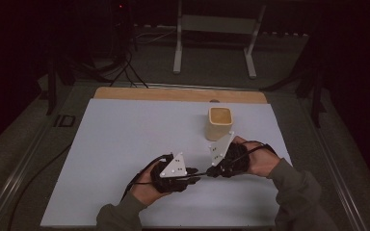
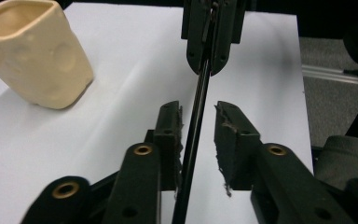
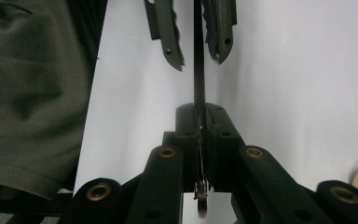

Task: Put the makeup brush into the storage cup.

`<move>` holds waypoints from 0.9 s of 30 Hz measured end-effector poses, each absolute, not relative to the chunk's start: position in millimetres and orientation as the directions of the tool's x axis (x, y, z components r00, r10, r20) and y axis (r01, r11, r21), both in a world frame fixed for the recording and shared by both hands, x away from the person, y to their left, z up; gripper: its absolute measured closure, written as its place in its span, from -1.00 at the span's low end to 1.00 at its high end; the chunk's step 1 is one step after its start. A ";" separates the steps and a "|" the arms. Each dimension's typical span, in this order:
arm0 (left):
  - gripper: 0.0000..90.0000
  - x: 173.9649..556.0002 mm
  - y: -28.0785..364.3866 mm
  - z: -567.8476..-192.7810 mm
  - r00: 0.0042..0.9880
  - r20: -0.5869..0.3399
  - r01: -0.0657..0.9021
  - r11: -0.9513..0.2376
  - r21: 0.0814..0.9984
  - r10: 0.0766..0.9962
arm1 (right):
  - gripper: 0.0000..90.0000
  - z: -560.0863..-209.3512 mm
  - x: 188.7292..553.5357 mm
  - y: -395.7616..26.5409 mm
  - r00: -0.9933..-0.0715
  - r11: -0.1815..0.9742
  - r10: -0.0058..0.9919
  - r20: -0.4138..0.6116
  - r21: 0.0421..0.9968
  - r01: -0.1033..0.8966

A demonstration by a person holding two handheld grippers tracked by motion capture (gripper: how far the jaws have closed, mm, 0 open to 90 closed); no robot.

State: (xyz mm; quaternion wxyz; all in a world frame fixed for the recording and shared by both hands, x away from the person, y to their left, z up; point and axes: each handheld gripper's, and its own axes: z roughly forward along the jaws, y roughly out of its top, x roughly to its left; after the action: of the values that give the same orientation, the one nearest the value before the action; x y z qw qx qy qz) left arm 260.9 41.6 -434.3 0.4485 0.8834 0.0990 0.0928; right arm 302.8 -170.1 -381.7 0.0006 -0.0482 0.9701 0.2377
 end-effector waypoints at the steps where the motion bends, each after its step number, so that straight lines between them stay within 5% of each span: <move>1: 0.76 260.9 40.5 -435.3 0.964 0.077 0.091 -0.584 0.807 0.255 | 0.88 -381.3 302.9 -169.9 -0.995 0.882 -0.095 -0.023 0.461 -0.095; 3: 0.89 260.9 39.3 -436.4 0.970 0.077 0.079 -0.601 0.796 0.230 | 0.83 -381.4 302.6 -169.3 -0.995 0.883 -0.101 -0.021 0.459 -0.100; 7: 0.92 261.1 38.7 -438.8 0.962 0.082 0.092 -0.595 0.799 0.259 | -0.06 -379.0 306.0 -170.1 -0.999 0.877 -0.036 0.002 0.479 -0.031; 13: 0.92 262.9 43.3 -439.0 0.947 0.085 0.115 -0.573 0.811 0.311 | -0.65 -376.7 309.6 -175.2 -0.994 0.854 0.088 -0.066 0.518 0.041; 27: 0.92 263.1 51.7 -439.1 0.917 0.078 0.135 -0.490 0.861 0.391 | -0.76 -375.3 315.6 -186.6 -0.970 0.755 0.235 -0.065 0.641 0.140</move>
State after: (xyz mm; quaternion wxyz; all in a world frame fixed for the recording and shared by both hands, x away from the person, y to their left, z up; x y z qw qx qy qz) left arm 263.1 51.7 -439.1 0.4810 0.8528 0.1542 0.1328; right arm 315.6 -186.6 -375.3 0.0709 0.1003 0.9340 0.3354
